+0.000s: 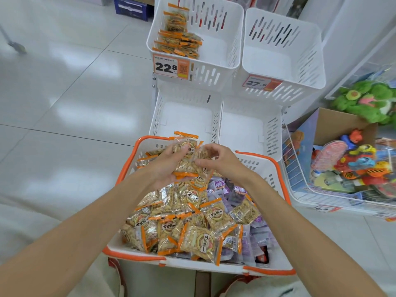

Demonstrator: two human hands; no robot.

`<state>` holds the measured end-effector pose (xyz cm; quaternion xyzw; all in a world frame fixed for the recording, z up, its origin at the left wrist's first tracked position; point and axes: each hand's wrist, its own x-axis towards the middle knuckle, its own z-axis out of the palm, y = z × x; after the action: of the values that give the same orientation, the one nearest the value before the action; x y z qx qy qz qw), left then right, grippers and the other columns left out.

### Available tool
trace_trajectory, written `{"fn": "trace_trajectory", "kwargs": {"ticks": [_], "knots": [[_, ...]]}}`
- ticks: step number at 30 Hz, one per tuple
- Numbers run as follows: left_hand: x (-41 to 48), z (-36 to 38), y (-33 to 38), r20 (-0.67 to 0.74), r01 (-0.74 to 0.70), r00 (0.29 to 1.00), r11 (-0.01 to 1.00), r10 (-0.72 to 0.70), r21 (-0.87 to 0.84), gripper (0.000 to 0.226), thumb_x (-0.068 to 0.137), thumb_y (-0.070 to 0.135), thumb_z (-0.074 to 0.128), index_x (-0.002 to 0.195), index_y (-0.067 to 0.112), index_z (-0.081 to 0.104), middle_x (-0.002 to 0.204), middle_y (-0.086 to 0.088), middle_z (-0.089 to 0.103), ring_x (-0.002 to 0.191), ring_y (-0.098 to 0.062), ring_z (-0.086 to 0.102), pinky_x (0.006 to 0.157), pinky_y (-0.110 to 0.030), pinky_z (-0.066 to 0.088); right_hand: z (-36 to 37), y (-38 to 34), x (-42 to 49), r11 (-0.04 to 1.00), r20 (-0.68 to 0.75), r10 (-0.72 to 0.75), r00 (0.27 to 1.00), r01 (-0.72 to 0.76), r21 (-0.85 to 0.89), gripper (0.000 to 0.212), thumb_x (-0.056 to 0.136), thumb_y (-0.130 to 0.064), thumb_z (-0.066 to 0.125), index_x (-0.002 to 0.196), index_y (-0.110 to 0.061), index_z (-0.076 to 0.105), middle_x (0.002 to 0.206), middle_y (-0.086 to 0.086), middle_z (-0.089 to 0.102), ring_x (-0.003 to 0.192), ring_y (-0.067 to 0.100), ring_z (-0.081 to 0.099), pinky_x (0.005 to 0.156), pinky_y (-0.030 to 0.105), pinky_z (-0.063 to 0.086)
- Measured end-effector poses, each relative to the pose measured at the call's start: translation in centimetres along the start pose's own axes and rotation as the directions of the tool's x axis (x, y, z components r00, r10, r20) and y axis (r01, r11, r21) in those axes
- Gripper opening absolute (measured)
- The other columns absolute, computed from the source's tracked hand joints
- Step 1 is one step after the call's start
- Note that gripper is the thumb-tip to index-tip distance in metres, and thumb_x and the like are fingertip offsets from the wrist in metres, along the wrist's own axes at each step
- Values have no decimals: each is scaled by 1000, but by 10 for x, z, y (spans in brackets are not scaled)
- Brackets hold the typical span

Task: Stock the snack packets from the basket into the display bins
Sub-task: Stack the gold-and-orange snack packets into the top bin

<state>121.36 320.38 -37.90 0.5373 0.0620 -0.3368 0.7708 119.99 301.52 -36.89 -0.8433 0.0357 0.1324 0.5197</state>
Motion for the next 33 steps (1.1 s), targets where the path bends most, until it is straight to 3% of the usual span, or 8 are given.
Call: {"fn": "trace_trajectory", "kwargs": {"ticks": [6, 10, 14, 19, 23, 26, 30, 33], "knots": [[-3, 11, 4, 36, -70, 997, 986, 65, 152, 41, 91, 47, 54, 129, 33, 44, 131, 11, 55, 114, -12, 62, 88, -43, 58, 8, -19, 5, 994, -105, 63, 992, -52, 100, 41, 94, -47, 59, 104, -8, 49, 90, 4, 50, 67, 2, 52, 56, 14, 45], [-1, 14, 6, -46, -127, 990, 986, 133, 104, 37, 92, 29, 65, 125, 38, 48, 119, -1, 66, 104, -17, 67, 81, -42, 59, 6, -33, 8, 924, 58, 127, 990, -139, 356, 47, 97, -47, 54, 129, -13, 50, 128, 7, 59, 115, 22, 59, 94, 40, 51], [1, 5, 16, -57, -136, 989, 991, 136, 4, 47, 89, 40, 64, 131, 32, 45, 122, -6, 67, 106, -23, 69, 87, -49, 57, -12, -38, 11, 956, 76, 56, 996, -75, 283, 42, 88, -21, 73, 127, -21, 59, 113, 13, 67, 105, 29, 67, 95, 55, 52], [1, 4, 21, -84, -128, 988, 992, 127, -6, 45, 93, 47, 53, 134, 31, 44, 125, -3, 65, 105, -22, 69, 88, -46, 57, -19, -40, 18, 957, -9, 29, 1000, -25, 288, 25, 88, -16, 72, 111, -24, 67, 92, 5, 72, 85, 17, 70, 75, 36, 54], [0, 2, 35, -103, -131, 986, 991, 130, -1, 41, 100, 50, 37, 134, 30, 45, 125, 0, 63, 100, -20, 71, 88, -45, 57, -41, -52, 20, 972, 180, -15, 984, -28, 235, 45, 87, -12, 70, 128, -31, 63, 113, 6, 67, 100, 17, 63, 90, 42, 55], [2, -4, 54, -40, -85, 995, 996, 87, 35, 52, 98, 59, 27, 134, 29, 51, 119, -2, 70, 101, -21, 71, 90, -45, 56, -65, -82, 17, 998, 321, -42, 946, 54, -29, 45, 85, -8, 74, 126, -24, 64, 85, -10, 68, 78, 3, 63, 71, 17, 50], [5, 5, 78, 93, -61, 995, 966, 39, 251, 46, 91, 55, 53, 132, 35, 49, 121, -9, 67, 102, -26, 70, 90, -46, 57, -62, -113, 35, 982, 46, -181, 982, 183, -41, 41, 75, -11, 84, 109, -15, 62, 63, -12, 58, 54, 4, 52, 54, 18, 40], [13, 10, 96, 98, -77, 994, 961, 53, 264, 53, 87, 27, 74, 132, 30, 46, 121, -14, 66, 103, -30, 69, 91, -49, 56, -55, -120, 52, 972, -101, -231, 968, 225, -68, 49, 79, -22, 82, 122, -18, 59, 105, -3, 65, 90, 3, 60, 78, 24, 50]]}}
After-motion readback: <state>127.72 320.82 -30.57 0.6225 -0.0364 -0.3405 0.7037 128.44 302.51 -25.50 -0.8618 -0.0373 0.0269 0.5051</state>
